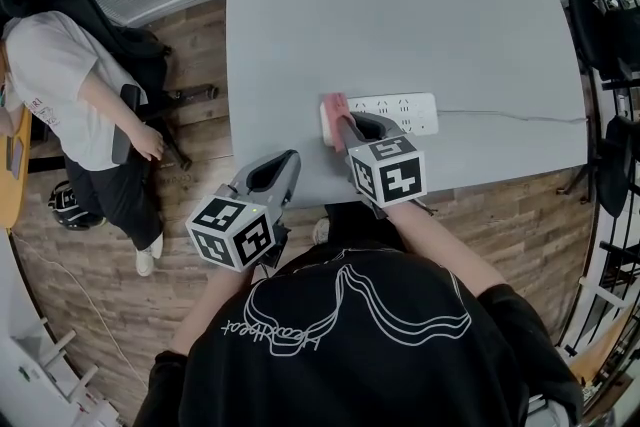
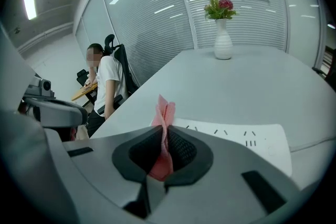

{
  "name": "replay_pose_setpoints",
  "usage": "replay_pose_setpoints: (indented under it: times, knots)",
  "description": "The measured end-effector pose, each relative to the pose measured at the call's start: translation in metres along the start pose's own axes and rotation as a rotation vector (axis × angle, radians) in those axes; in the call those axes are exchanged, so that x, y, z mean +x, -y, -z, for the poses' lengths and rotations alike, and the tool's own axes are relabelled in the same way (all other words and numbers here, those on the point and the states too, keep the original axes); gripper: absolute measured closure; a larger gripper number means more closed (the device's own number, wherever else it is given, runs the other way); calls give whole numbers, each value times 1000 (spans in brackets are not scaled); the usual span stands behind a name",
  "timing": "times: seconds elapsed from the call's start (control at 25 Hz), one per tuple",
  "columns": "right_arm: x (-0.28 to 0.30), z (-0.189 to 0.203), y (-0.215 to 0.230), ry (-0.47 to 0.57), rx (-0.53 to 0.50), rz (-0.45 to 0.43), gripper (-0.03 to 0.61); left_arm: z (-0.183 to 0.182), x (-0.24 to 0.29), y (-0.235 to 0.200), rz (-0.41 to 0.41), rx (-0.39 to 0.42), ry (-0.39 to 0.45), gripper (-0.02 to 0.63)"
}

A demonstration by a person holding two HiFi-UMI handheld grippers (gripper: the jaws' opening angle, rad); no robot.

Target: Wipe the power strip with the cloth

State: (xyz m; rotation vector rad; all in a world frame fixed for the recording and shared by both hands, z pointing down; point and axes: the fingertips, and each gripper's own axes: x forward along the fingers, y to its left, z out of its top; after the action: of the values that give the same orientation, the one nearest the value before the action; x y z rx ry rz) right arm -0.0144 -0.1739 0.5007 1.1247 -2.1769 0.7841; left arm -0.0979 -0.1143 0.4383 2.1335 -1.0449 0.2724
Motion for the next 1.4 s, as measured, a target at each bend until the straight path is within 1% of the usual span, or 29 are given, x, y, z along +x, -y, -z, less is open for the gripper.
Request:
replay_pose_setpoints:
  times: [0.16,0.44,0.6,0.76,1.04,1.24,1.4]
  knots:
    - [-6,3,11,-5,-18,22,546,1,4,4,7,5,-5,600]
    - [-19,8,40,1,4,73,545,-1,12,7,11,9,-16,600]
    - [-29,11,58,5,-4,113,546,-3,17,6,13,15,-22,600]
    - [-39,18,75,10,23,140,545,-6,20,7,16,18,-20,600]
    - [-56,24,107,20,34,196,545,-5,28,8,13,14,-31,600]
    - [-64,27,124,21,46,219,545,-5,31,5,12,2,-37,600]
    - [-73,31,143,29,71,255,545,-9,34,3,12,1,-32,600]
